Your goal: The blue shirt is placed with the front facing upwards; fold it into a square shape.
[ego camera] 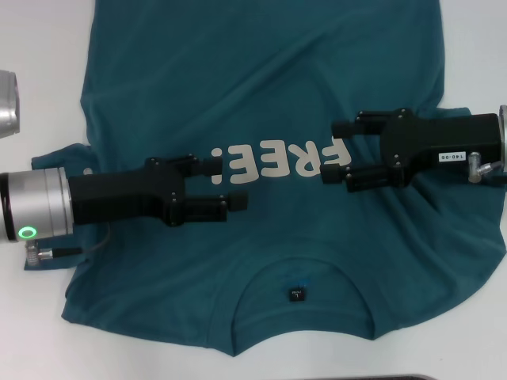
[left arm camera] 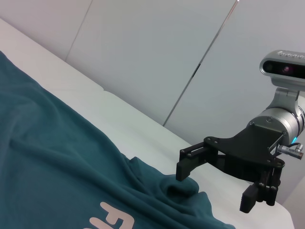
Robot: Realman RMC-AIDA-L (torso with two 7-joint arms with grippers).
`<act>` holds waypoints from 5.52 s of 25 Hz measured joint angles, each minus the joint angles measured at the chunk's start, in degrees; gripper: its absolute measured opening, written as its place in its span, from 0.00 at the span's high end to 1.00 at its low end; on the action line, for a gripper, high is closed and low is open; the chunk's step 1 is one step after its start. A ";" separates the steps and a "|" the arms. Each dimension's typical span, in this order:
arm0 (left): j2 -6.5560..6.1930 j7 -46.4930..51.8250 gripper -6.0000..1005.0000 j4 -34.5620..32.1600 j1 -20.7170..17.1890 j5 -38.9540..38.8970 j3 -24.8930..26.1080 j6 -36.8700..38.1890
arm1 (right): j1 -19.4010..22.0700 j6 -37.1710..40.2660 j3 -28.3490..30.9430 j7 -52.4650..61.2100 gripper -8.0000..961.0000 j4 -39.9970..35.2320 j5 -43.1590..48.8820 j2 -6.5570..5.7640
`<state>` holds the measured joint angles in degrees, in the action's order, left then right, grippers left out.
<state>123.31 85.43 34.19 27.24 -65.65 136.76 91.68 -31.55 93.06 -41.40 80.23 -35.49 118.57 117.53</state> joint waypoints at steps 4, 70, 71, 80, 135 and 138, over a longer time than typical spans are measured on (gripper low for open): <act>0.00 0.00 0.10 0.00 -0.03 0.00 0.00 0.03 | 0.00 0.01 0.00 -0.09 0.05 -0.07 0.00 0.14; -13.56 24.55 0.18 3.06 -8.20 13.89 11.46 -1.74 | -0.08 -0.75 1.95 -0.53 0.05 -0.09 -0.97 0.62; -13.43 24.55 0.18 3.01 -8.11 14.31 11.53 -1.87 | -0.08 -0.72 1.98 -0.56 0.05 -0.09 -0.96 0.59; -12.47 24.59 0.18 3.39 -7.59 15.51 11.46 -1.57 | -0.08 -0.61 2.03 -0.60 0.05 -0.12 -0.97 0.60; -12.99 31.12 0.97 14.72 -6.84 17.88 13.62 -3.48 | 0.01 -0.61 2.11 -0.69 0.05 0.34 -1.50 1.13; -12.80 31.32 0.97 15.03 -6.39 17.72 13.63 -0.93 | 0.01 -0.60 2.11 -0.69 0.05 0.34 -1.50 1.12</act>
<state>110.51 116.75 49.22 20.85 -47.93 150.39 90.75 -31.55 92.46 -39.29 79.54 -35.15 117.06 118.65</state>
